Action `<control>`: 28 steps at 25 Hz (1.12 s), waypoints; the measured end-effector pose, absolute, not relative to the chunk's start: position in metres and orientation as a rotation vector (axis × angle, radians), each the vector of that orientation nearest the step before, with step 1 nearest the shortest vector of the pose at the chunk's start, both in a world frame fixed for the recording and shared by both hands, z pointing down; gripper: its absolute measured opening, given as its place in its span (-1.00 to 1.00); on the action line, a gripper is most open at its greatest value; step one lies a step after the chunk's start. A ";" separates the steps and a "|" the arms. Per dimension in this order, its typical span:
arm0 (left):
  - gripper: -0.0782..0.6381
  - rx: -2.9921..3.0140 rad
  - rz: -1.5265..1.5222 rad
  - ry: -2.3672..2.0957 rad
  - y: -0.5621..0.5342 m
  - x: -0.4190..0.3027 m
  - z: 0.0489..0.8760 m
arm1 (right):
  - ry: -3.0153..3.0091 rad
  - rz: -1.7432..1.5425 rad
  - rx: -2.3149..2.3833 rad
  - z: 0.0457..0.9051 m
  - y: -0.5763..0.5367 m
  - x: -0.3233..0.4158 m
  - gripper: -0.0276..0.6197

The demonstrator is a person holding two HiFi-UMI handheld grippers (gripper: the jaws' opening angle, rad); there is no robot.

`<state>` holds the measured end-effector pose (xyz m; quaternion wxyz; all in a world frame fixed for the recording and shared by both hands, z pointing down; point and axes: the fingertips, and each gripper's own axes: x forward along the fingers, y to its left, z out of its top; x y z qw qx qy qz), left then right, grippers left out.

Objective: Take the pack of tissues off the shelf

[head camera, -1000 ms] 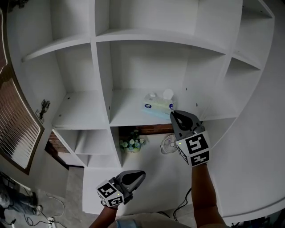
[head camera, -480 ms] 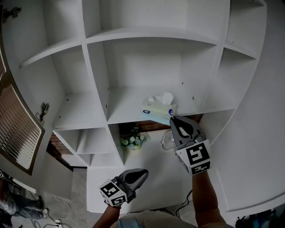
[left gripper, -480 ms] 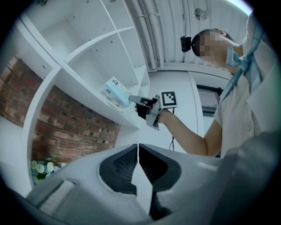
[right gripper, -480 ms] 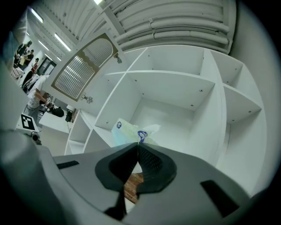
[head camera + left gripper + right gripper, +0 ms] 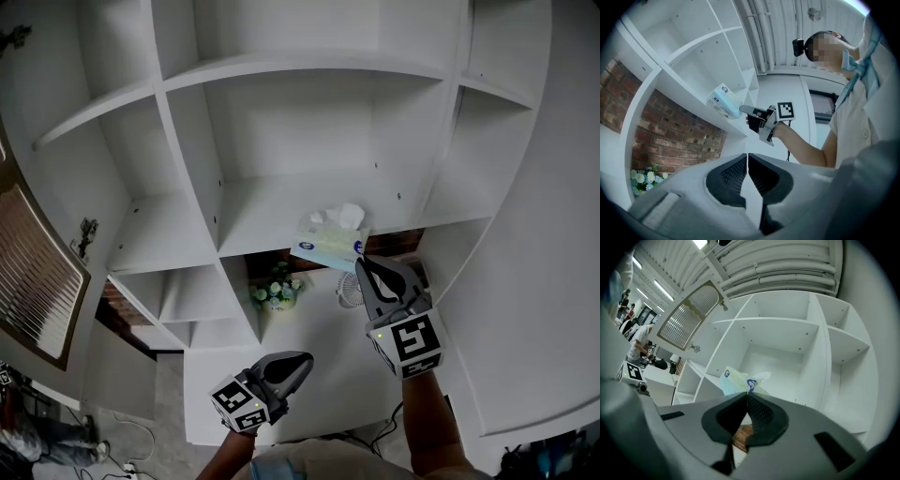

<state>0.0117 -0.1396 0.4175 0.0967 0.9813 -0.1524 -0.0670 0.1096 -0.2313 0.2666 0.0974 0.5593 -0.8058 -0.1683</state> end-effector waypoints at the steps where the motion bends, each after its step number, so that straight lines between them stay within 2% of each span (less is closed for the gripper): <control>1: -0.74 2.907 -0.198 -0.449 -0.140 0.012 0.418 | -2.389 -0.493 1.659 0.268 -0.230 0.110 -0.86; 28: -0.74 2.899 -0.187 -0.441 -0.144 0.015 0.424 | -2.485 -0.391 1.697 0.321 -0.184 0.109 -0.86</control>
